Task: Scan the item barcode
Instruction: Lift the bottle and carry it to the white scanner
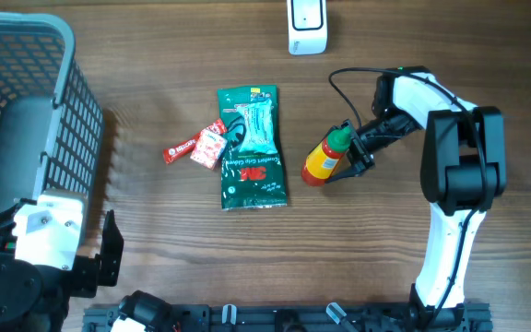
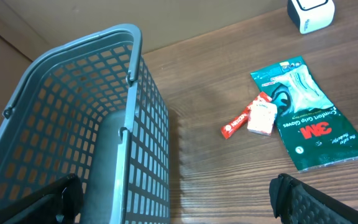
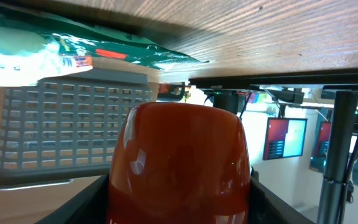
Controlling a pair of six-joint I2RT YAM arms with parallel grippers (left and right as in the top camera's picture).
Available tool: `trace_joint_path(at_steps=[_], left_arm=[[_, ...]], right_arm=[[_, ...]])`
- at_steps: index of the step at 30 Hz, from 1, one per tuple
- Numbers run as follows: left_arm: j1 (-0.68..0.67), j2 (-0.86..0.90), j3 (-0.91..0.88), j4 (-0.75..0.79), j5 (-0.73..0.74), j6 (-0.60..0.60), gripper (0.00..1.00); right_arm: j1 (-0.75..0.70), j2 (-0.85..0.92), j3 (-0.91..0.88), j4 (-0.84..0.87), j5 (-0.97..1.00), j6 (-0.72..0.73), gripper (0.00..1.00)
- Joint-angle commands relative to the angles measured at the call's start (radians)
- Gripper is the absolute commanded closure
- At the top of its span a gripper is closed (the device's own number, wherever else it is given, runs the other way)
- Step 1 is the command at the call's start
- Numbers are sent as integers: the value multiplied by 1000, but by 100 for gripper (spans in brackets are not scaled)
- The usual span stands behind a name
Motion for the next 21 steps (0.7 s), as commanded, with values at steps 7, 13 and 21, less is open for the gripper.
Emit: trace_joint_path(at_steps=[7, 13, 21], left_arm=[[8, 5, 2, 2, 9, -9, 0], [8, 5, 2, 2, 9, -9, 0], [8, 5, 2, 2, 9, -9, 0]], right_arm=[[-102, -53, 120, -8, 116, 18, 64], [-143, -153, 199, 27, 293, 215, 64], [-137, -312, 229, 187, 586, 634, 63]])
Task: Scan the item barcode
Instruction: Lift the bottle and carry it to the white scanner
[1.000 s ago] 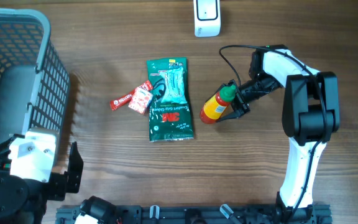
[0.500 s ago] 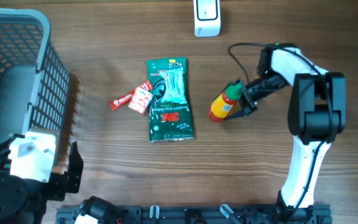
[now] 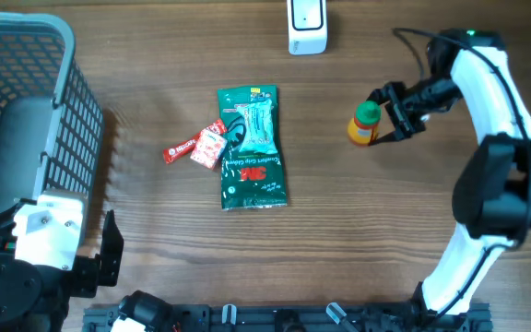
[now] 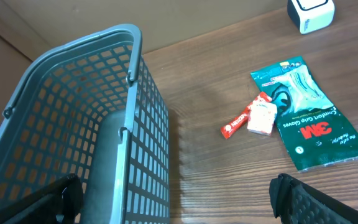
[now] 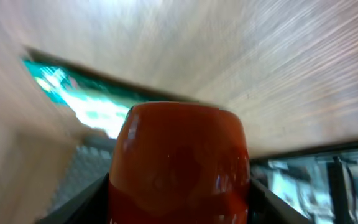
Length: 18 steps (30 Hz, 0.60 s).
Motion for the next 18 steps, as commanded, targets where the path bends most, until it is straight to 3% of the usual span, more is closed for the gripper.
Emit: trace_joint_path(at_steps=[1, 7, 18], left_arm=[[8, 5, 2, 2, 8, -9, 0], [8, 5, 2, 2, 8, -9, 0], [8, 5, 2, 2, 8, -9, 0]], right_arm=[[13, -106, 27, 62, 235, 319, 63], [57, -131, 27, 207, 356, 466, 63], [229, -129, 27, 496, 720, 550, 62]])
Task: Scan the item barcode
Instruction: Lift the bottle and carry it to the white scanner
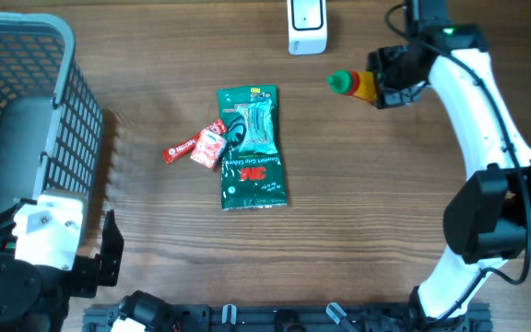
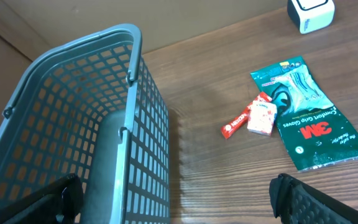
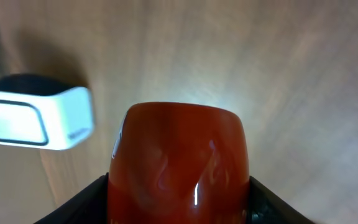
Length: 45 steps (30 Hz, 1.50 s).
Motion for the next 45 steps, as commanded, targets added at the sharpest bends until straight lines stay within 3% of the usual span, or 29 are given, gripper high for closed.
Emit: trace_joint_path(at_steps=[1, 12, 33, 45], left_arm=[[8, 5, 2, 2, 9, -9, 0], [8, 5, 2, 2, 9, -9, 0], [8, 5, 2, 2, 9, -9, 0], [8, 5, 2, 2, 9, -9, 0]], right_arm=[[45, -14, 23, 57, 172, 51, 62], [70, 62, 23, 274, 238, 38, 56], [77, 283, 24, 1001, 257, -40, 50], [149, 419, 162, 1072, 386, -39, 49]])
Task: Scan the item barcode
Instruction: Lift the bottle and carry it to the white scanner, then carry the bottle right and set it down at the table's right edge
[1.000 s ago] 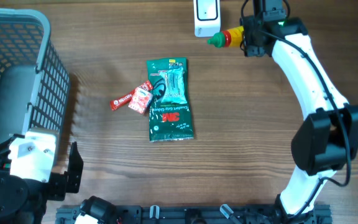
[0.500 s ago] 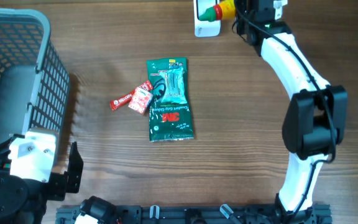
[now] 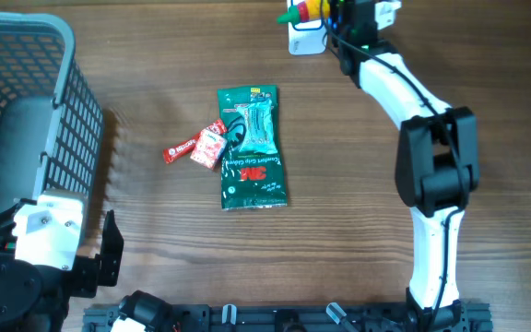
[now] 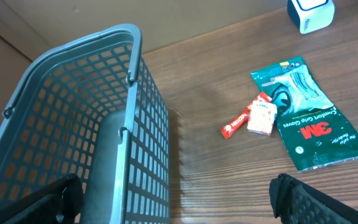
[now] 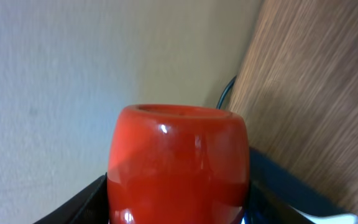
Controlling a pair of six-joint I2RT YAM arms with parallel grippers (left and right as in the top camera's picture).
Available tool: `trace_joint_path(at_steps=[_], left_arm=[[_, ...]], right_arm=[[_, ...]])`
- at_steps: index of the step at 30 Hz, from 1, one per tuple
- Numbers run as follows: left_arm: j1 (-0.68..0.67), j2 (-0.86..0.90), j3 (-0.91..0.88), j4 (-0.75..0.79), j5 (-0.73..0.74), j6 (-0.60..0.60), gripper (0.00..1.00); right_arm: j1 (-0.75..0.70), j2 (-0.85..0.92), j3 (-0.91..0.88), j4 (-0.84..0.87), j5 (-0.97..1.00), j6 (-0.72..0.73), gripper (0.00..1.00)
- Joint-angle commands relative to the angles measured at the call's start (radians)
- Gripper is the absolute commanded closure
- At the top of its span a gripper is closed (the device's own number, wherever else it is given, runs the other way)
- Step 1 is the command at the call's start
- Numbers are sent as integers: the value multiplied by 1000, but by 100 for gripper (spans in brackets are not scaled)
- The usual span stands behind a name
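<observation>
A red sauce bottle [image 3: 310, 8] with a green cap and yellow label hangs at the table's far edge, cap pointing left. My right gripper [image 3: 324, 11] is shut on it. The bottle sits right over the white scanner [image 3: 304, 35], which partly shows below it. In the right wrist view the bottle's red base [image 5: 179, 155] fills the space between the fingers of the right gripper [image 5: 179, 208]. No barcode shows. My left gripper [image 4: 179, 199] stands open and holds nothing at the near left, beside the basket; the scanner [image 4: 311, 14] shows far off.
A grey mesh basket [image 3: 26, 55] takes up the left side. A green 3M glove pack [image 3: 252, 148] lies mid-table with small red packets [image 3: 197, 146] to its left. The scanner's cable runs off the far edge.
My right gripper has carried the bottle from a spot right of the scanner to right over it at the far edge. The left arm has not moved.
My right gripper was shut on the bottle low on the table, just right of the green pack. Then it held the bottle further right and higher, then close to the scanner's right side, and now over the scanner. The left arm stayed still throughout.
</observation>
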Motion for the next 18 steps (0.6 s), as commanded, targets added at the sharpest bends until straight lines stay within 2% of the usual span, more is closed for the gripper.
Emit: trace_joint_path(at_steps=[1, 18], left_arm=[[8, 5, 2, 2, 8, -9, 0], [8, 5, 2, 2, 8, -9, 0]], right_arm=[[14, 46, 93, 19, 48, -12, 50], [-3, 77, 135, -49, 60, -13, 50]])
